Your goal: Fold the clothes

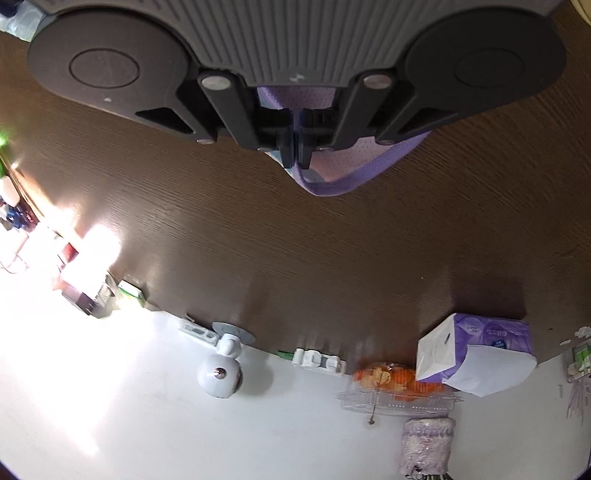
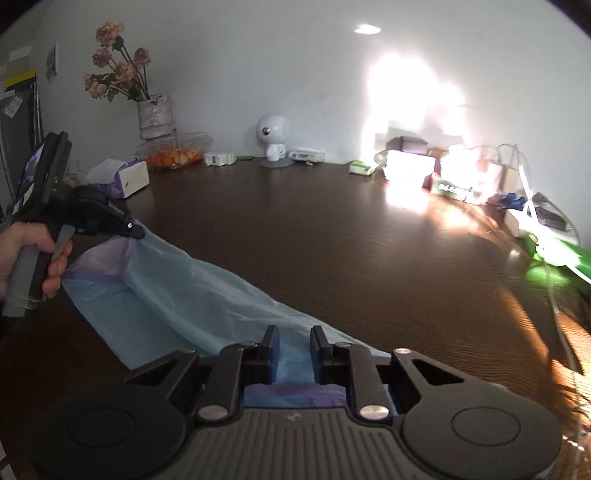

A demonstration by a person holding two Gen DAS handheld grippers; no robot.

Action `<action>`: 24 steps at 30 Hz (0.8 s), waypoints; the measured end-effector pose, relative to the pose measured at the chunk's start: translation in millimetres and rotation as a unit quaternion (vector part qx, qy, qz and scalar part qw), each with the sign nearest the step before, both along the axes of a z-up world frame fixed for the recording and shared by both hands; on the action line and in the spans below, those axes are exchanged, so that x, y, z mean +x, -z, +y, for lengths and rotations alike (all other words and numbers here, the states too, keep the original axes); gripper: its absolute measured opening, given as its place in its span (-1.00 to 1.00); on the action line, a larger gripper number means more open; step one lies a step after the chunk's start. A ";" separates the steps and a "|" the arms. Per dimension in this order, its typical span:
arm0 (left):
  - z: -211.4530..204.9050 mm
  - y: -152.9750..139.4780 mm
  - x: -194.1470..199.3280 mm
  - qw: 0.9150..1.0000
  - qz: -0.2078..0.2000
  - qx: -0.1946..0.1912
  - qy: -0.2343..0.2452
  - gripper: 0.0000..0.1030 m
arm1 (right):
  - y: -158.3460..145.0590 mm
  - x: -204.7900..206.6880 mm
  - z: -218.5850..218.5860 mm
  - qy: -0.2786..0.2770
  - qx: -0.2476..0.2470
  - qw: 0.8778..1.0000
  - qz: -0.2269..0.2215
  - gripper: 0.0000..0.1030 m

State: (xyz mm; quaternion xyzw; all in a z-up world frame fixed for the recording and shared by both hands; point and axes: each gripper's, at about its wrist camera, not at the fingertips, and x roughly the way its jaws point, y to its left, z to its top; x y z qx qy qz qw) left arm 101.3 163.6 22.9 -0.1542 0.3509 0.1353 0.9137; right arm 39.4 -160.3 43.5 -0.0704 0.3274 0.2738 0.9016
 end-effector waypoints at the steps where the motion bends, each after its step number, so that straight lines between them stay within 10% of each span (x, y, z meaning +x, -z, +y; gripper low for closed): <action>1: 0.3 1.0 0.2 1.000 0.001 0.004 -0.003 -0.97 | 4.4 0.7 9.0 -0.009 -0.010 1.000 0.003 -0.72; 5: -4.7 -4.9 -7.9 1.000 0.003 0.013 0.004 -0.85 | 10.2 -13.8 22.0 -0.019 -0.058 0.998 -0.022 -0.72; 9: -36.6 -19.1 -21.1 0.996 -0.018 0.041 0.082 -0.06 | -6.4 -26.9 12.2 -0.036 -0.017 0.999 -0.037 -0.69; 13: -51.7 -10.8 11.3 0.989 0.029 0.099 0.104 -0.18 | 7.6 -29.0 25.1 -0.056 -0.053 0.997 -0.018 -0.69; 24: -42.6 -7.4 4.4 0.993 0.027 0.094 0.069 -0.39 | 6.7 -31.0 17.6 -0.032 -0.035 0.999 -0.005 -0.69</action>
